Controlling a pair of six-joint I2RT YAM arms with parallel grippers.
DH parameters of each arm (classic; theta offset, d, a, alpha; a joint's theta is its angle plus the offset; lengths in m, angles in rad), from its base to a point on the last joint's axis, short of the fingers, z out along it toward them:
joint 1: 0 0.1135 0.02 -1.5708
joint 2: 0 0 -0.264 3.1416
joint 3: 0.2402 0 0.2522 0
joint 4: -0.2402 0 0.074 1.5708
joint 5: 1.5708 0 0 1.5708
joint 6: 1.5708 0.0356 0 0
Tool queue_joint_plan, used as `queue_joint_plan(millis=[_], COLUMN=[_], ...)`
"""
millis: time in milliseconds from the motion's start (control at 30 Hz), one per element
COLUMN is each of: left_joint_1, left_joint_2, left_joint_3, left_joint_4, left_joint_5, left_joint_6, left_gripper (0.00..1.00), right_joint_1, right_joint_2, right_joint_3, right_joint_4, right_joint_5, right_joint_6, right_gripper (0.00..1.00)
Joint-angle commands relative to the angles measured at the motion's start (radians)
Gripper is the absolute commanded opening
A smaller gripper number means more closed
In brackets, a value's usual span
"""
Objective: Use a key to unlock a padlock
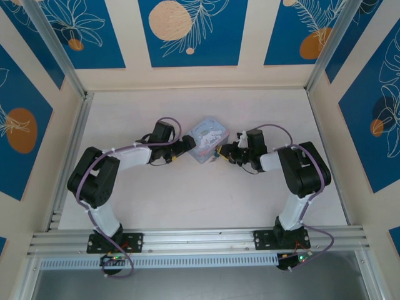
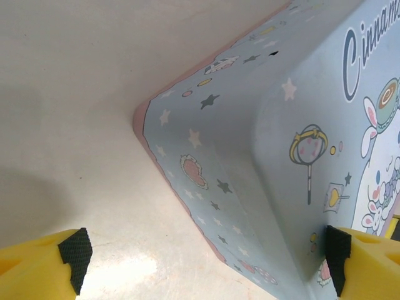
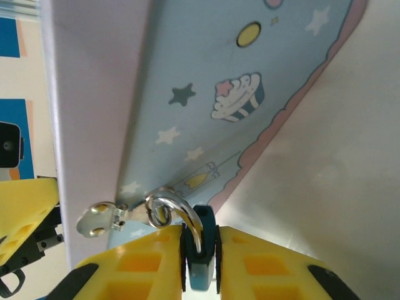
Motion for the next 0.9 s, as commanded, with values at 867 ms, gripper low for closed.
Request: queue_joint_plan(millis=[867], left_joint_1=[0.008], left_joint_2=[0.035], left_joint_3=[-0.005], left_joint_4=[-0.158], left_joint_5=[-0.045], left_joint_6=[0.015], left_gripper=[0.94], right_joint_1=[0.182], right_joint_2=[-0.087], right_joint_3=[-0.079], right_joint_4=[-0.081], right_joint_5=[0.353], right_joint_6=[-0.128], right_gripper=[0.4])
